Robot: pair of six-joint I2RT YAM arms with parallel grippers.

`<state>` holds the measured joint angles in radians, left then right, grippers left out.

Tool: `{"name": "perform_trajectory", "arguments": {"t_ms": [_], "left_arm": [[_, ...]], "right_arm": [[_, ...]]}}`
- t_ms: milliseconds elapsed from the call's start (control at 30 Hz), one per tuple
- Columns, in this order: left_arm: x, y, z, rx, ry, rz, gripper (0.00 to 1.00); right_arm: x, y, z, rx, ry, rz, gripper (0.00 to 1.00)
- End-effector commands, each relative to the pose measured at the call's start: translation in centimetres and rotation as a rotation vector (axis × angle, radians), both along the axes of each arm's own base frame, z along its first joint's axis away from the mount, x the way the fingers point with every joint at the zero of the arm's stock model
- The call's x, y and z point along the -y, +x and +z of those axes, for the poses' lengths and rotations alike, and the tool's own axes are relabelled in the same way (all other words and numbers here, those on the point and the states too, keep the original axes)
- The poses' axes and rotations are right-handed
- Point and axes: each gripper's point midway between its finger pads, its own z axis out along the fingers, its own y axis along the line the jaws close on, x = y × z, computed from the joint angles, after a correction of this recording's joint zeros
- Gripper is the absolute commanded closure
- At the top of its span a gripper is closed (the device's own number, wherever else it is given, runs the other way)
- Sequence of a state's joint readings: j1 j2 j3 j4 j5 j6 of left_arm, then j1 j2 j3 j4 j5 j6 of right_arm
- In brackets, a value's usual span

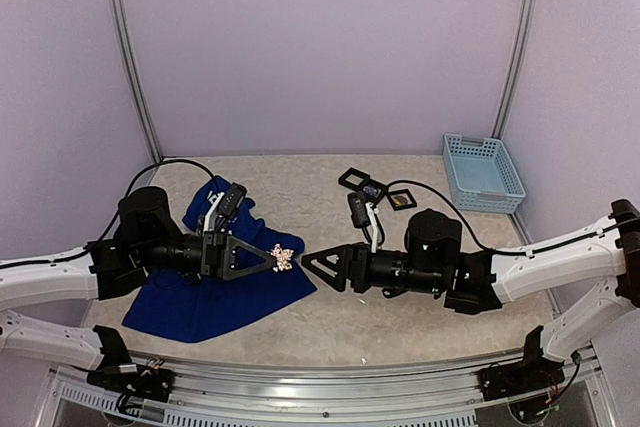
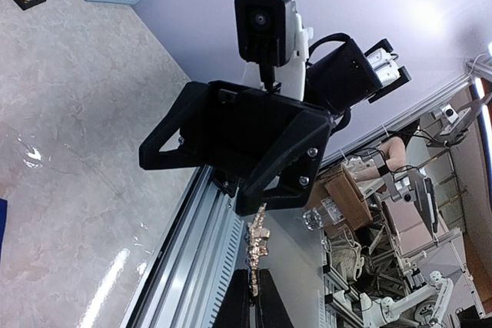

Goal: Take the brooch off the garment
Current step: Close the brooch securely.

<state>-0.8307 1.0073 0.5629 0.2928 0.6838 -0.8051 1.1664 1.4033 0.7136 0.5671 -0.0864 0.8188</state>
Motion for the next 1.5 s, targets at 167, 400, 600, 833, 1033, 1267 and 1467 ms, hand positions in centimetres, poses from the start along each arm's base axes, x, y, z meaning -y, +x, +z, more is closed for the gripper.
{"name": "perform_trajectory", "arguments": {"t_ms": [167, 400, 600, 833, 1033, 1267, 1467], "left_arm": [[-0.3, -1.1, -0.9, -0.031, 0.027, -0.005, 1.00], [0.1, -1.3, -0.8, -0.037, 0.017, -0.038, 1.00], [0.5, -1.5, -0.6, -0.030, 0.004, -0.072, 1.00], [0.8, -1.5, -0.5, -0.023, 0.008, -0.089, 1.00], [0.9, -1.5, -0.3, -0.012, 0.006, -0.097, 1.00], [1.1, -1.6, -0.1, -0.002, 0.002, -0.108, 1.00], [0.9, -1.6, 0.0, 0.008, 0.003, -0.096, 1.00]], "right_arm": [[-2.2, -3.0, 3.1, -0.011, 0.145, 0.157, 0.32], [-2.1, -3.7, 3.6, -0.001, 0.147, 0.183, 0.33], [-2.9, -3.8, 3.2, -0.011, 0.146, 0.205, 0.42], [-3.2, -4.0, 3.0, -0.014, 0.153, 0.223, 0.55], [-3.3, -4.1, 3.0, -0.017, 0.162, 0.232, 0.67], [-3.8, -4.2, 2.8, -0.021, 0.153, 0.248, 0.78], [-3.9, -4.2, 2.7, -0.030, 0.163, 0.259, 0.83]]}}
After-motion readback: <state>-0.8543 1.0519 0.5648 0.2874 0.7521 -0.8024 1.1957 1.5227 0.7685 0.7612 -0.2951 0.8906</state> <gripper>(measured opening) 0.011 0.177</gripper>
